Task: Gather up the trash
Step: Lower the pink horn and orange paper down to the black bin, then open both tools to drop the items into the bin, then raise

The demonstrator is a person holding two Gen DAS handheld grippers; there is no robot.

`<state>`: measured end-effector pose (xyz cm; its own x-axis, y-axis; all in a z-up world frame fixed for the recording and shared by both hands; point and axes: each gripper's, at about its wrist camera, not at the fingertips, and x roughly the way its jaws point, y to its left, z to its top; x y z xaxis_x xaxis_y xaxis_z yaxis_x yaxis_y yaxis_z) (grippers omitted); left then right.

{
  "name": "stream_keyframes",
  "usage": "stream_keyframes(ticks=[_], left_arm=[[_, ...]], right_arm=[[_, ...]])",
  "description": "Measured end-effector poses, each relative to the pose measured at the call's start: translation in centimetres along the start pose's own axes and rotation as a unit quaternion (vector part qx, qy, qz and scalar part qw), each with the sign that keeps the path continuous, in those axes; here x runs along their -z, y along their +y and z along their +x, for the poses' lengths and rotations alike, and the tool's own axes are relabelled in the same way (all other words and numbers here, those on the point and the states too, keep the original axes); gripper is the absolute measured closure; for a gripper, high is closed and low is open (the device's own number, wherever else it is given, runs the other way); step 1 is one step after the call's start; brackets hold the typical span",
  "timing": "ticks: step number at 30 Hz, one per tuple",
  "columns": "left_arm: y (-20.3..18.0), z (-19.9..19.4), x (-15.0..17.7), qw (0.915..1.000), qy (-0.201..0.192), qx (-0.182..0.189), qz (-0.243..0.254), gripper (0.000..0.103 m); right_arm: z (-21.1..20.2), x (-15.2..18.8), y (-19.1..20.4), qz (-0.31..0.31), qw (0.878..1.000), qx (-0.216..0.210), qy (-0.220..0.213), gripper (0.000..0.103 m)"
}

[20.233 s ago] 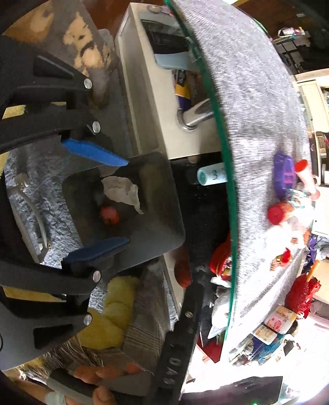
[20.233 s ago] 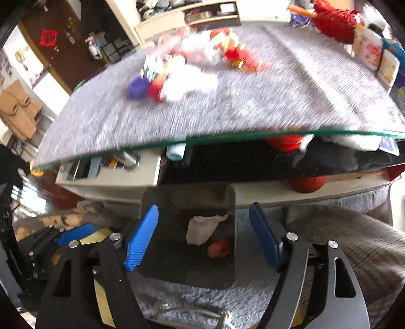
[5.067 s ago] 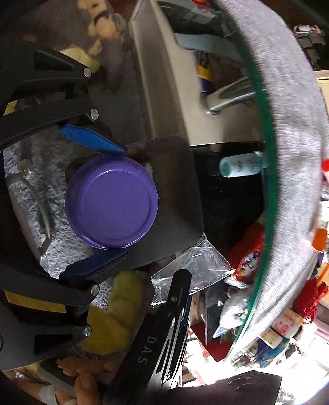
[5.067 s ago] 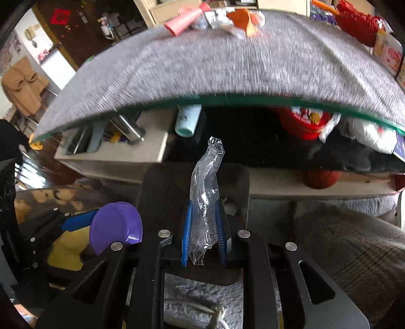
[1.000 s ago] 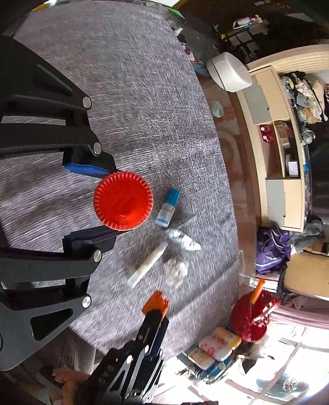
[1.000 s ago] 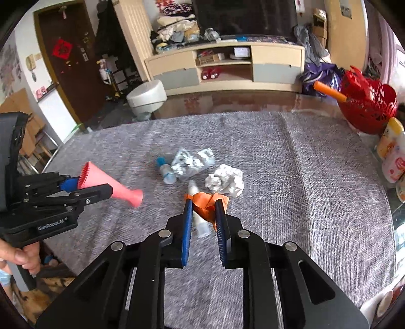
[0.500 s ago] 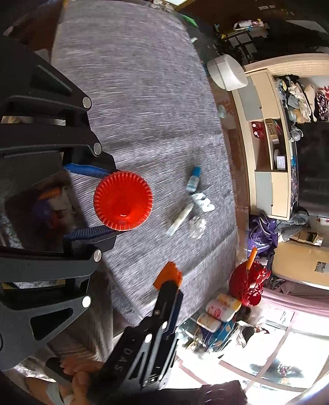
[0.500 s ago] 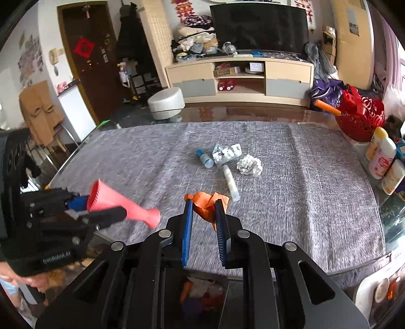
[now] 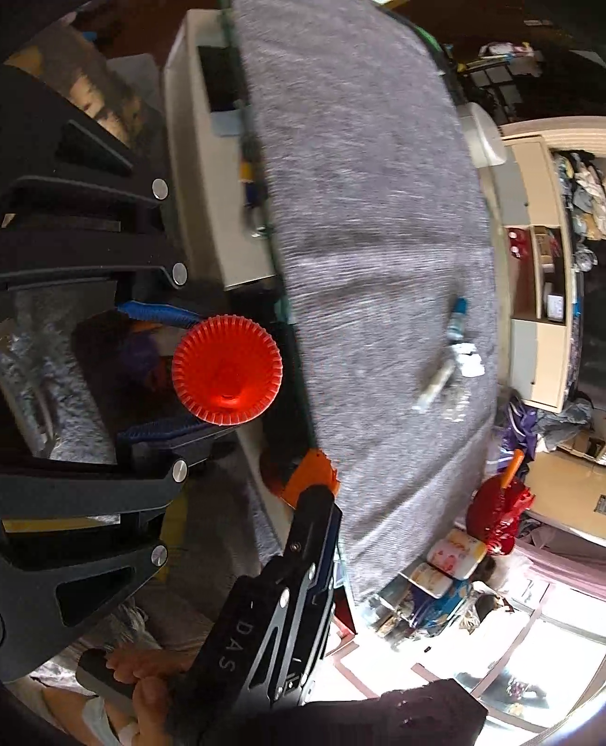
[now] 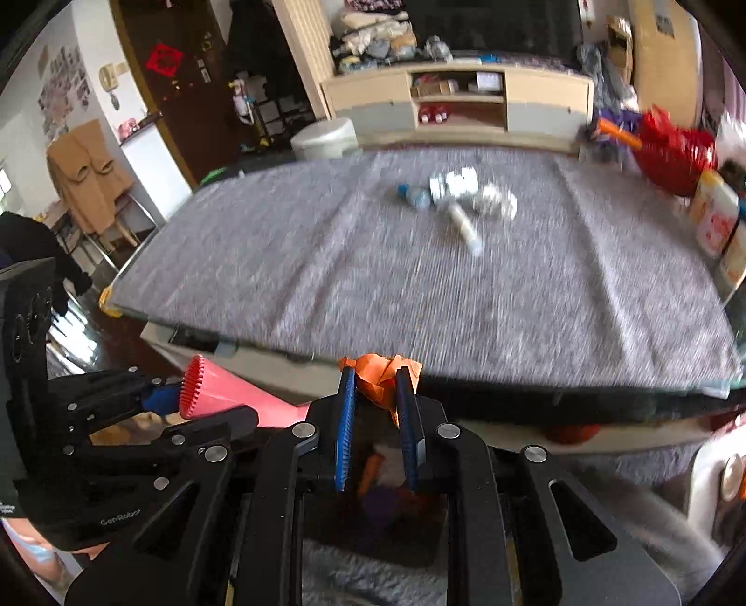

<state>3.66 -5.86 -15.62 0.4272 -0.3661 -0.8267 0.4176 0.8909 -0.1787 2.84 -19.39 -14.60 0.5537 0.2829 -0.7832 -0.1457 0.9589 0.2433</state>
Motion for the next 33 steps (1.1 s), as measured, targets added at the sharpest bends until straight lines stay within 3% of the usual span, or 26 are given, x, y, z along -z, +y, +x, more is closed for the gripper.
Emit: stream_keyframes(ticks=[7,14,27,30,32,33], left_arm=[[0.2,2.7,3.2,0.9994,0.031,-0.012,-0.008,0.071],[0.9,6.3,6.2,0.9969,0.073,-0.009,-0.028,0.071],[1.5,9.3,7.2,0.9934,0.108,-0.003,-0.038,0.070],[1.6,9.5,7.2,0.9927,0.112,0.000,-0.043,0.060],[1.7,9.4,7.0,0.9930,0.109,-0.003,-0.044,0.052],[1.7,9.3,6.9,0.9932,0.108,-0.004,-0.044,0.050]], right_arm=[[2.6,2.8,0.0,0.029,0.999,-0.014,0.039,0.084],[6.0,5.3,-0.5,0.043,0.995,0.001,0.090,0.084],[9.4,6.0,-1.9,0.062,0.990,0.005,0.128,0.080],[9.7,5.9,-2.1,0.069,0.989,0.004,0.131,0.072],[9.6,5.8,-2.3,0.072,0.989,0.005,0.128,0.054],[9.5,5.7,-2.4,0.074,0.989,0.005,0.126,0.052]])
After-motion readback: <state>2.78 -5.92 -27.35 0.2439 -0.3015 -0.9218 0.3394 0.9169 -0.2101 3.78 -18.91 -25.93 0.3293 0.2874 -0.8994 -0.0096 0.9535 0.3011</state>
